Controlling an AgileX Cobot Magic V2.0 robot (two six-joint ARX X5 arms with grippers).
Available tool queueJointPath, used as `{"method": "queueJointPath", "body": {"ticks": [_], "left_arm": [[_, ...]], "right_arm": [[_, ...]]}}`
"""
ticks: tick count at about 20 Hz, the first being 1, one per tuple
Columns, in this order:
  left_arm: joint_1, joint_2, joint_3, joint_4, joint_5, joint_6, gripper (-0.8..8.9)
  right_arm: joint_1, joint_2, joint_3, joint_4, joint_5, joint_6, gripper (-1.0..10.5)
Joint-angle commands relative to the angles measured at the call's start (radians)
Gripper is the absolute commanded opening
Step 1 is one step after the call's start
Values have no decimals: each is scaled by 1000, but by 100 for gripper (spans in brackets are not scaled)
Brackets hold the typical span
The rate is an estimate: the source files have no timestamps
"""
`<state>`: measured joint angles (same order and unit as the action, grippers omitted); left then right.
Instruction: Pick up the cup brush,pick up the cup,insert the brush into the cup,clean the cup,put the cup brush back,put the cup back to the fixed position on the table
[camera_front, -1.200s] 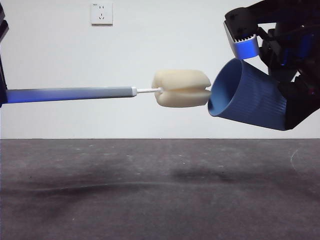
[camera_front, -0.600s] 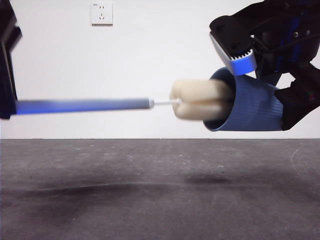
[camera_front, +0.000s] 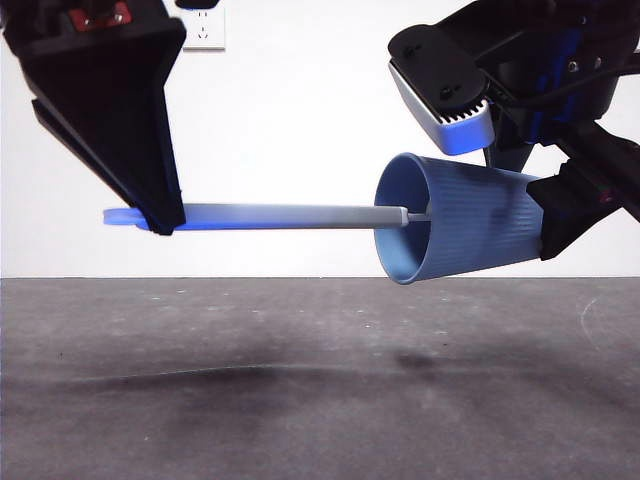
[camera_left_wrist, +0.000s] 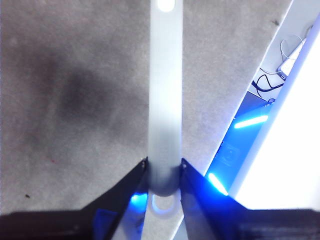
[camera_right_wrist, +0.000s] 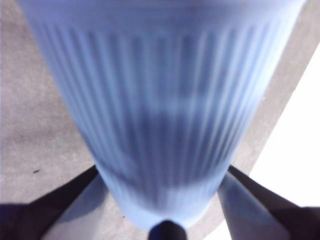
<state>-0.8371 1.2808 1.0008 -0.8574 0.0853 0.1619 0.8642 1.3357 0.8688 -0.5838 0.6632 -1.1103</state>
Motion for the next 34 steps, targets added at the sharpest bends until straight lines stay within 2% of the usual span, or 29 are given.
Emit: {"method": "queueJointPath", "body": {"ticks": [1, 3, 6, 13, 17, 20, 24, 28, 31, 34], "left_arm": [[2, 4, 8, -36, -37, -31, -8], [6, 3, 8, -125, -111, -20, -8], [9, -15, 8, -222, -163, -20, -8], [10, -129, 8, -408, -164, -31, -8], [10, -138, 8, -374, -157, -31, -8], [7, -120, 8, -274, -83, -27, -8], [0, -12, 8, -142, -33, -29, -8], [-10, 85, 8, -49, -25, -58, -8], [-9, 83, 8, -89, -34, -58, -8], [3, 61, 8, -201, -144, -58, -8]], "right_arm": [[15, 8, 0, 6, 0, 14, -17], [14, 8, 0, 1, 1, 14, -17], [14, 8, 0, -2, -2, 23, -17], [13, 8, 0, -1, -7, 29, -17], [14, 8, 0, -1, -10, 30, -17], [14, 8, 0, 0, -12, 30, -17], [14, 8, 0, 0, -48, 37, -17], [14, 8, 0, 0, -61, 48, -17], [14, 8, 0, 0, -59, 48, -17], [14, 8, 0, 0, -60, 48, -17]]}}
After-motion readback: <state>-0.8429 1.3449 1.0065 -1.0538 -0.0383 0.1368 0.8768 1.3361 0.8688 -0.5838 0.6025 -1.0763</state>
